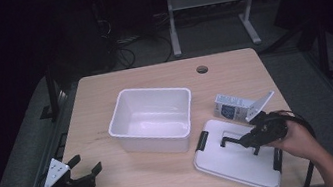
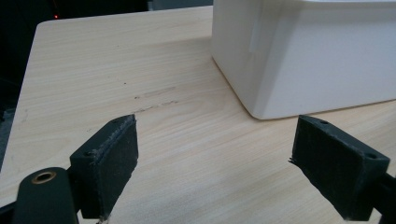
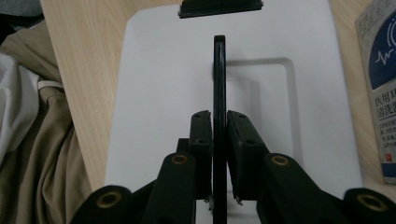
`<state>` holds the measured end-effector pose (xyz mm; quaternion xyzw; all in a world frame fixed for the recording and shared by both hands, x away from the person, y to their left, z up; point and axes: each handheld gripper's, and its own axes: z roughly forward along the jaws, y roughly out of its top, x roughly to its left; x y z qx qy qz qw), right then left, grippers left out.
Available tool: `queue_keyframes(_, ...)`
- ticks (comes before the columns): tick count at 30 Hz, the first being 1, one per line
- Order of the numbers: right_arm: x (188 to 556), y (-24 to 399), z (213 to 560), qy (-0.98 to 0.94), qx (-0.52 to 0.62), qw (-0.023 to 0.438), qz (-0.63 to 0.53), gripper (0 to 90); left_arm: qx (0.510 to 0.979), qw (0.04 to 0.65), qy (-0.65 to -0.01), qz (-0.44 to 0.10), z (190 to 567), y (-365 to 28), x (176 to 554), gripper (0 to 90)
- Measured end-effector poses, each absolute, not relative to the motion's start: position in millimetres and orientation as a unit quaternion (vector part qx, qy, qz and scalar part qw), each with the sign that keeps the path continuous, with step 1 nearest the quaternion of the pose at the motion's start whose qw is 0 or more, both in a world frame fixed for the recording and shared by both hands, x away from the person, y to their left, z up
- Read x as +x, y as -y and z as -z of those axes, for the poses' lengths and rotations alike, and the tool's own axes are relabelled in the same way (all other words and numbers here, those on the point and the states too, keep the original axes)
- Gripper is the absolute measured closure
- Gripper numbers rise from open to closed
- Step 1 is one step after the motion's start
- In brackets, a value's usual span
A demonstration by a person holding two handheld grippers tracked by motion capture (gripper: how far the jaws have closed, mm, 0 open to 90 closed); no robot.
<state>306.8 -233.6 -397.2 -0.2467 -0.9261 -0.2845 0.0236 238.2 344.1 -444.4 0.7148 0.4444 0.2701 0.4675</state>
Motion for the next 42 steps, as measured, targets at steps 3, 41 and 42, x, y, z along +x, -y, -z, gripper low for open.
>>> queue_keyframes(3,305.3,233.2,396.9,0.926,-0.248,0.027,0.283,78.6,0.716,0.467,-0.442,-0.272,443.7,-343.6,238.0,13.6)
queue_keyframes(41,316.9,249.2,353.0,0.916,-0.274,-0.017,0.292,54.8,0.714,0.468,-0.44,-0.276,441.8,-344.4,237.8,13.6)
queue_keyframes(42,319.1,250.1,352.0,0.916,-0.275,-0.019,0.292,54.4,0.715,0.468,-0.441,-0.276,441.9,-344.5,237.9,13.6)
